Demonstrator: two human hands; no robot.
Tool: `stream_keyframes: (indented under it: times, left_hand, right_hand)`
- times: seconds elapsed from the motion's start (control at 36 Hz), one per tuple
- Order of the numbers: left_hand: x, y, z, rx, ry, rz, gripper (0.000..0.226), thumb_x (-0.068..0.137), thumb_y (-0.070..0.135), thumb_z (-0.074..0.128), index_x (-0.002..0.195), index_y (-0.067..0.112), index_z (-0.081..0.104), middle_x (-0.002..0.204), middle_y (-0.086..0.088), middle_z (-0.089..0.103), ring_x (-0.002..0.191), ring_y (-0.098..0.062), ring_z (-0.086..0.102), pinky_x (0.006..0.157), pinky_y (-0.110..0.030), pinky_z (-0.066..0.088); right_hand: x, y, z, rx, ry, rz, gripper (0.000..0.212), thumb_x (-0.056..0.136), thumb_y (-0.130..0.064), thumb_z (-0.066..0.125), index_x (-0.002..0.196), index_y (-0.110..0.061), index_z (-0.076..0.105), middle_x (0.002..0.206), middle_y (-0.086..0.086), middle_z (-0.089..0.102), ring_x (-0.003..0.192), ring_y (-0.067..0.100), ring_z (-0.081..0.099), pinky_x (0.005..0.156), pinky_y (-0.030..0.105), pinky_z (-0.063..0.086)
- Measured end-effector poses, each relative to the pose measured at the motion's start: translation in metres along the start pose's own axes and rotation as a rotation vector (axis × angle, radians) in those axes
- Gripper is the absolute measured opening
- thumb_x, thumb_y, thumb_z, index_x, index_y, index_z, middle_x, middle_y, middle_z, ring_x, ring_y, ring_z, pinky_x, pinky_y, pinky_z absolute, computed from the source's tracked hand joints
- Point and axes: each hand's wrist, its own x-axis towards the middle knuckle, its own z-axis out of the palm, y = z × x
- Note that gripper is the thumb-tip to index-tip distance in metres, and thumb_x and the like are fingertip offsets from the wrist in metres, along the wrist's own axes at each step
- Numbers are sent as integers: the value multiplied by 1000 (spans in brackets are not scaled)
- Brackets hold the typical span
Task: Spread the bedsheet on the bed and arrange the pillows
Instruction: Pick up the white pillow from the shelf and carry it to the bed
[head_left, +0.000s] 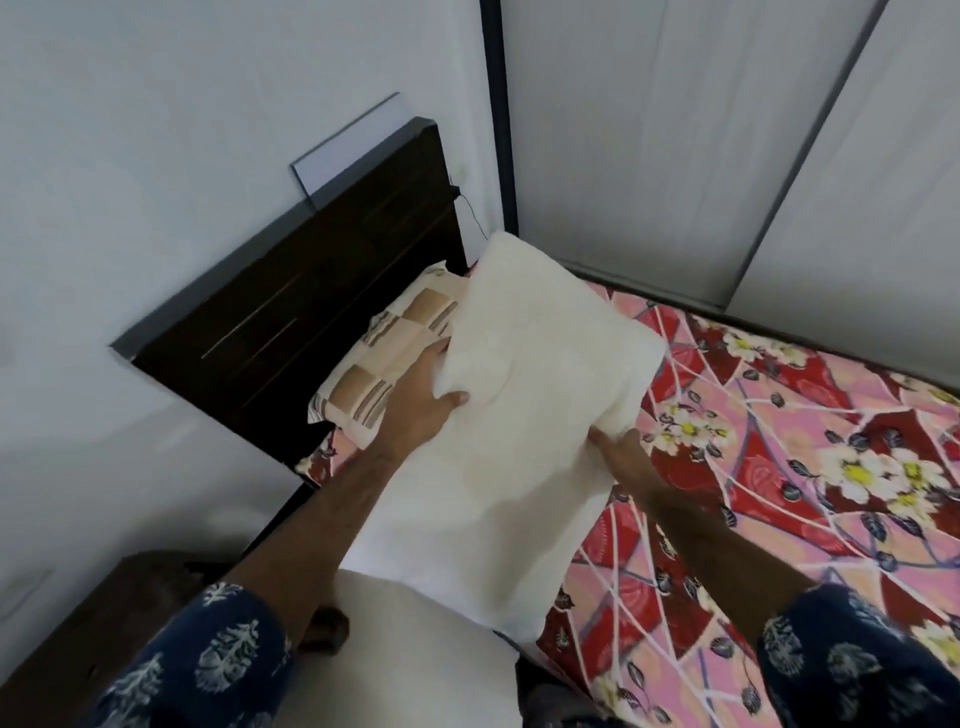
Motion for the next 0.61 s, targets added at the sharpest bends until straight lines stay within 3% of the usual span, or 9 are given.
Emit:
stream_keyframes:
  times: [0.08, 0.25, 0.42, 0.53, 0.56, 0.61]
  left_hand:
    - [45, -13, -8, 38, -21, -32, 76, 85, 14, 78, 149, 21, 39, 136, 13, 46, 130, -15, 45, 103, -23, 32]
    - [137, -50, -16, 98, -56, -7, 76, 88, 8, 73, 153, 15, 34, 136, 18, 30, 121, 5, 27, 86, 7, 18]
    - [214, -101, -15, 129, -123, -32, 77, 87, 9, 75, 152, 18, 35, 134, 18, 35, 123, 0, 34, 97, -11, 24]
    - [264, -145, -1, 135, -144, -29, 76, 84, 4, 76, 150, 10, 38, 136, 7, 40, 118, 6, 32, 96, -3, 20]
    - [274, -157, 2, 119, -155, -40, 78, 83, 4, 77, 150, 10, 38, 138, 5, 43, 123, 2, 37, 102, -7, 23]
    - [296, -186, 10, 73, -179, -57, 84, 80, 13, 78, 152, 17, 35, 146, 3, 45, 135, -13, 43, 117, -29, 29]
  right_hand:
    - [32, -20, 26, 52, -11, 57, 70, 96, -44, 63, 143, -6, 28, 127, 9, 50, 116, 34, 56, 91, 50, 54]
    - [106, -42, 65, 140, -26, 90, 68, 92, -43, 69, 142, -14, 31, 137, 8, 54, 120, 31, 58, 99, 55, 52]
    - [171, -47, 113, 205, 14, 91, 55, 94, -23, 70, 133, -7, 34, 119, 3, 56, 117, 28, 56, 98, 45, 51]
    - [219, -36, 145, 225, 68, 47, 53, 92, -16, 72, 131, -10, 37, 118, 1, 57, 116, 23, 56, 99, 42, 51]
    - [233, -31, 152, 223, 81, 31, 50, 91, -15, 73, 128, -13, 39, 117, 0, 57, 117, 24, 57, 101, 43, 51]
    - [256, -22, 168, 219, 113, 8, 39, 91, -13, 73, 117, -19, 43, 112, -3, 59, 115, 24, 59, 99, 43, 52]
